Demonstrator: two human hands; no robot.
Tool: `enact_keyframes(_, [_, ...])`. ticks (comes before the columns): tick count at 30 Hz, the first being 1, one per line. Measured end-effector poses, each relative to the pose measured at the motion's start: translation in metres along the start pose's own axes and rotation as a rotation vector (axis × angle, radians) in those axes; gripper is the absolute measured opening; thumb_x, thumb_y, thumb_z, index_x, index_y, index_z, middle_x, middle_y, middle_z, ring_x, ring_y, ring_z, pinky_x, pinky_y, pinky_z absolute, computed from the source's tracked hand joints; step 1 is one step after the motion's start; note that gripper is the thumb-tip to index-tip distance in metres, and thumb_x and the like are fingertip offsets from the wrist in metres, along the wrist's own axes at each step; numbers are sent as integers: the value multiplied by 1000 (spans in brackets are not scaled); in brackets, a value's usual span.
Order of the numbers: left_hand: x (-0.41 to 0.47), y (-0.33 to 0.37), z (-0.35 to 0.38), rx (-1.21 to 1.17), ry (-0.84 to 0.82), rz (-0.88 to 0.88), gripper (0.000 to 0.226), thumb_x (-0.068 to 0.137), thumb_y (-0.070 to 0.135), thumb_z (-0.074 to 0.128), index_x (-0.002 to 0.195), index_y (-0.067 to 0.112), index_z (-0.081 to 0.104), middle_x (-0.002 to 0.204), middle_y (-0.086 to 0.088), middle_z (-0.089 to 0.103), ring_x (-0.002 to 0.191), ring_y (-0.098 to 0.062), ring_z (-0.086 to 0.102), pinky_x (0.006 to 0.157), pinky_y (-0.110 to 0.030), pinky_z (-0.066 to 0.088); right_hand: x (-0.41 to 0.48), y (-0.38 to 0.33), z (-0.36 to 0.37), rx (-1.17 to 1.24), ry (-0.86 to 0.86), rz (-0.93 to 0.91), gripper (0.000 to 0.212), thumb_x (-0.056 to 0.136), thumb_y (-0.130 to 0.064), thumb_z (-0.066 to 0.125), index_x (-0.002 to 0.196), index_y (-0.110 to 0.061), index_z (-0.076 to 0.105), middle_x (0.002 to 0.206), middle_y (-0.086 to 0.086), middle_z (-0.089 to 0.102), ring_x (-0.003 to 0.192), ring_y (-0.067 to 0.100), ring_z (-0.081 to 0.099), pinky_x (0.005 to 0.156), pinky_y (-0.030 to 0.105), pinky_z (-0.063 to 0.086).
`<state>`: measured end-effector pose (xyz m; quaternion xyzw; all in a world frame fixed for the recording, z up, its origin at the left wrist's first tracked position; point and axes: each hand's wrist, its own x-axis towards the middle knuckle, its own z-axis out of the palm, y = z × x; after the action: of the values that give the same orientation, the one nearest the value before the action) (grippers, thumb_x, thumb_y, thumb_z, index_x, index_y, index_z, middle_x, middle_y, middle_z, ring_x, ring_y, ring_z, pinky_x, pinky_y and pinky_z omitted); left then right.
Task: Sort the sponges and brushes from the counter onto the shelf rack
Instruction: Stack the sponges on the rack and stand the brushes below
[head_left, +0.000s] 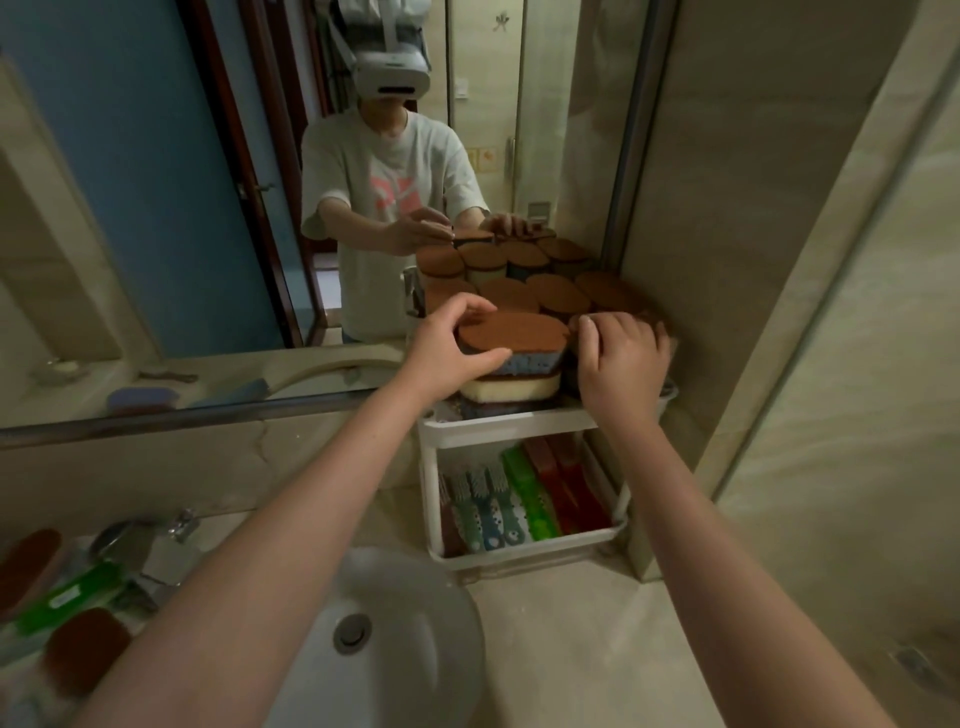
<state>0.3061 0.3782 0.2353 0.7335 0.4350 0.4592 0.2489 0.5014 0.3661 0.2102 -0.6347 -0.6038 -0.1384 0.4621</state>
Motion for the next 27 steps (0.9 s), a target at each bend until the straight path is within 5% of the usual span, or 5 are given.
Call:
enact_keyframes(8, [-2, 3, 5, 342, 24, 69, 27, 81, 23, 69, 106, 13, 69, 122, -4, 55, 120, -20, 40, 101, -24, 27, -3, 1, 3, -12, -2, -36, 37, 94, -36, 37, 98, -19, 70, 105, 1, 69, 112, 24, 56, 112, 47, 19])
enact_keyframes(17, [-7, 7, 8, 440, 14, 132, 34, 90, 22, 57, 121, 11, 61, 126, -5, 58, 122, -24, 41, 103, -27, 27, -9, -13, -7, 46, 21, -140, 38, 94, -36, 41, 109, -15, 68, 116, 3, 67, 125, 24, 51, 114, 52, 17])
enact_keyframes(23, [-30, 6, -11, 339, 257, 87, 27, 90, 14, 55, 115, 9, 63, 122, -6, 59, 119, -19, 47, 94, -17, 28, -28, -59, -9, 125, 2, -293, 26, 92, -32, 48, 105, -18, 67, 116, 0, 65, 125, 21, 49, 114, 49, 20])
enact_keyframes(27, [-64, -14, -53, 278, 374, 15, 20, 89, 12, 55, 106, 7, 65, 112, -7, 62, 107, -14, 51, 88, -18, 35, -53, -108, 3, 192, -34, -377, 23, 85, -27, 55, 102, -16, 67, 108, 3, 65, 111, 27, 55, 98, 44, 38])
